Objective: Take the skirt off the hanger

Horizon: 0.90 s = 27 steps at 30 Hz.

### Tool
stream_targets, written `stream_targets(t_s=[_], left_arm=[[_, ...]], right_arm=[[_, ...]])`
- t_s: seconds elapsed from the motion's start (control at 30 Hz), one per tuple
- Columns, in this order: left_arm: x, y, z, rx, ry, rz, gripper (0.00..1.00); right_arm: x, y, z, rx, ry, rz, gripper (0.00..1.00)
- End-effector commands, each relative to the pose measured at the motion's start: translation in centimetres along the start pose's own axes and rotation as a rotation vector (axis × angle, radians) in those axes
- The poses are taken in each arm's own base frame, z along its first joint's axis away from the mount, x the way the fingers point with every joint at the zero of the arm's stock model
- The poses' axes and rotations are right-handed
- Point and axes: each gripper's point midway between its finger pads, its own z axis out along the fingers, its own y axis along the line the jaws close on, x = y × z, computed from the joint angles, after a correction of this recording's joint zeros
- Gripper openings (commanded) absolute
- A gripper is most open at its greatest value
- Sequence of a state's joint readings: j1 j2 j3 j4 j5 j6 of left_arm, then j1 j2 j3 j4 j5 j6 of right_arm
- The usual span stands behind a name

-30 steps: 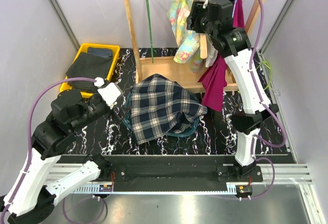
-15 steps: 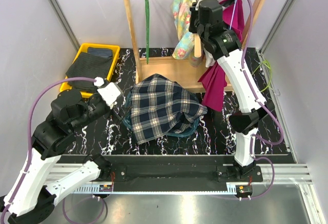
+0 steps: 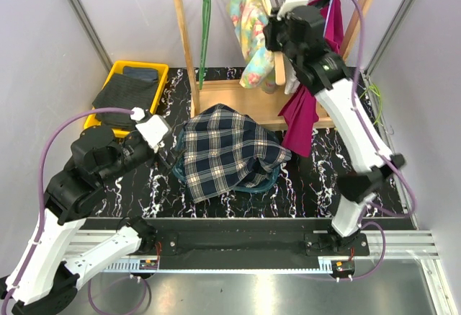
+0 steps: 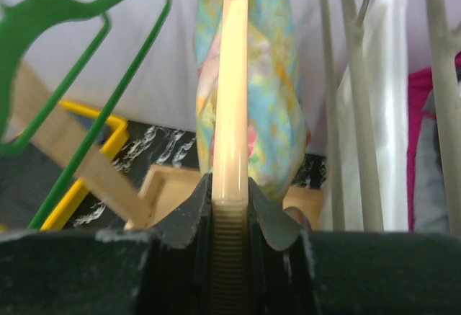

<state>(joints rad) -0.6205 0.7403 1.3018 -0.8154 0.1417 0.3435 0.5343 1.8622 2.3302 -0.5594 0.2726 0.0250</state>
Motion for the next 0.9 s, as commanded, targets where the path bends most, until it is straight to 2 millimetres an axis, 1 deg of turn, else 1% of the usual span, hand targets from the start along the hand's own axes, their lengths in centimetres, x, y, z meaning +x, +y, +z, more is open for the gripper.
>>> stream_targets(t_s=[0.0,0.03,0.07,0.1,0.13,0.17,0.2,0.23,0.27,0.3,0.33,0.37,0.4,0.43,0.47,0.5,0.53,0.57,0.6,0.63,0.67,0.7,0.73,0.77,0.8,0.83,0.87], left_arm=[[-2.5,1.2,-0.8,-0.048,-0.076,0.02,0.99],[-3.2,1.4,-1.0,-0.055,-0.091,0.024,0.99],[-3.6,1.6,-0.8,-0.056,-0.097,0.026,0.99],[-3.8,1.7,-0.8,-0.056,-0.1,0.027,0.99],[-4.3,1.9,-0.5,-0.058,-0.107,0.028,0.99],[-5.3,2.1,-0.8,-0.062,-0.13,0.025,0.99],[-6.0,2.0,-0.8,-0.052,-0.145,0.022,0.99],[-6.5,2.1,-0.4,-0.043,-0.148,0.016,0.99],[-8.0,2.3,-1.0,-0.045,-0.185,-0.006,0.99],[-8.8,2.1,-1.0,-0.027,-0.204,-0.019,0.99],[-9.6,2.1,-0.7,-0.015,-0.223,-0.029,0.99],[-11.2,2.0,-1.3,-0.005,-0.265,-0.059,0.99],[-12.0,1.5,-1.3,0.032,-0.29,-0.073,0.99],[-13.1,1.5,-1.0,0.048,-0.317,-0.091,0.99],[-13.8,1.0,-0.9,0.081,-0.336,-0.149,0.99],[-15.1,1.0,-1.3,0.09,-0.367,-0.171,0.99],[-15.8,1.2,-0.4,0.099,-0.375,-0.2,0.99],[-16.3,1.2,-0.1,0.109,-0.382,-0.252,0.99],[-17.2,1.5,-0.1,0.105,-0.402,-0.29,0.99],[-17.6,1.9,1.0,0.1,-0.406,-0.316,0.99],[-18.0,2.2,1.3,0.089,-0.411,-0.363,0.99],[-18.1,2.4,2.3,0.092,-0.405,-0.384,0.99],[-18.6,2.4,2.7,0.105,-0.418,-0.396,0.99],[-19.1,1.6,2.9,0.166,-0.421,-0.427,0.99],[-19.0,1.3,3.8,0.197,-0.408,-0.448,0.99],[-19.5,0.9,3.9,0.228,-0.414,-0.46,0.99],[-19.5,0.3,4.2,0.269,-0.404,-0.476,0.99]], right_arm=[[-8.4,2.3,-10.2,-0.222,-0.228,0.134,0.0],[-5.0,2.9,-10.0,-0.245,-0.141,0.147,0.0],[-6.0,3.0,-13.2,-0.298,-0.166,0.161,0.0],[-5.4,2.9,-14.4,-0.314,-0.152,0.168,0.0],[-2.9,2.8,-14.8,-0.317,-0.087,0.176,0.0],[-3.6,2.7,-17.6,-0.355,-0.104,0.179,0.0],[-2.5,2.5,-18.8,-0.36,-0.061,0.187,0.0],[-1.5,2.7,-19.8,-0.388,-0.029,0.19,0.0],[-2.0,2.4,-22.0,-0.408,-0.044,0.198,0.0],[-1.3,2.5,-23.2,-0.424,-0.012,0.215,0.0],[-1.6,2.3,-25.0,-0.448,-0.02,0.226,0.0],[-1.5,2.3,-25.8,-0.459,-0.016,0.237,0.0],[-1.2,2.3,-26.6,-0.464,0.002,0.259,0.0],[-1.6,2.2,-27.9,-0.482,-0.011,0.268,0.0],[-1.7,2.2,-28.5,-0.492,-0.011,0.278,0.0],[-1.7,2.3,-29.2,-0.503,-0.005,0.297,0.0],[-2.1,2.4,-30.2,-0.529,-0.014,0.304,0.0],[-2.2,2.6,-30.6,-0.543,-0.014,0.312,0.0],[-2.4,2.8,-31.1,-0.561,-0.009,0.329,0.0],[-2.5,3.1,-31.9,-0.592,-0.007,0.333,0.0],[-2.6,3.3,-32.2,-0.608,-0.006,0.342,0.0],[-2.8,3.5,-32.6,-0.619,-0.003,0.358,0.0],[-2.9,3.7,-33.1,-0.642,-0.002,0.363,0.0],[-3.1,3.8,-33.3,-0.65,-0.002,0.371,0.0],[-3.3,3.9,-33.7,-0.66,-0.005,0.38,0.0],[-3.4,3.9,-34.0,-0.667,-0.009,0.382,0.0],[-3.5,3.9,-34.2,-0.672,-0.011,0.384,0.0]])
